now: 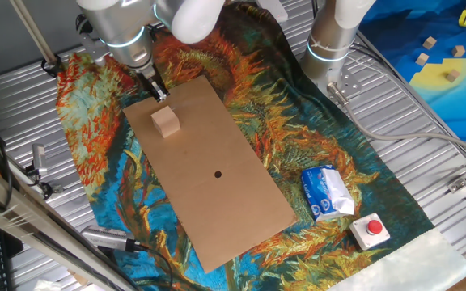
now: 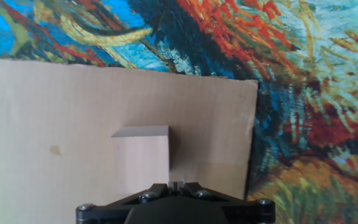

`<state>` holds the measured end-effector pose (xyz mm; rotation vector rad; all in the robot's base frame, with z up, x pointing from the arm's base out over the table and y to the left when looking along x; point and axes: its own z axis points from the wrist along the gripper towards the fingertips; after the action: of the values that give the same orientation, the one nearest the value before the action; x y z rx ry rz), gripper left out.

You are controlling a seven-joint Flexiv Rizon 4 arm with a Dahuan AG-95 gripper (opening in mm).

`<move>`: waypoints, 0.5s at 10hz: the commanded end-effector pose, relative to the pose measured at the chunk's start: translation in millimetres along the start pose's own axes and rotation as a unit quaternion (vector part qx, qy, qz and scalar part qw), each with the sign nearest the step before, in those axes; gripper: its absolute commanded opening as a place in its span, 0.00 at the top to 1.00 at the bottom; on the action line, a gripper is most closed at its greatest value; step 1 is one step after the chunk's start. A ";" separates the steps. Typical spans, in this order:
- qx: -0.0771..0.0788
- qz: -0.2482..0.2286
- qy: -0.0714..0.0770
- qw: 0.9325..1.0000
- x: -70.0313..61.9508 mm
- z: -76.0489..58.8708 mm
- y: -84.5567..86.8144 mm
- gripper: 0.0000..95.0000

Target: Use the gripper to push the small block from left to right

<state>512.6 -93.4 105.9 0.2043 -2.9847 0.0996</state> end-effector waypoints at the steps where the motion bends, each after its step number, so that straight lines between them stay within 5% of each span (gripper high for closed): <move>1: -0.009 -0.004 0.000 1.000 -0.3 1.1 0.0 1.00; 5: -0.022 -0.006 0.004 1.000 -3.6 13.1 -2.6 1.00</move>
<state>517.5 -96.5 89.3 0.2065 -2.9725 0.0449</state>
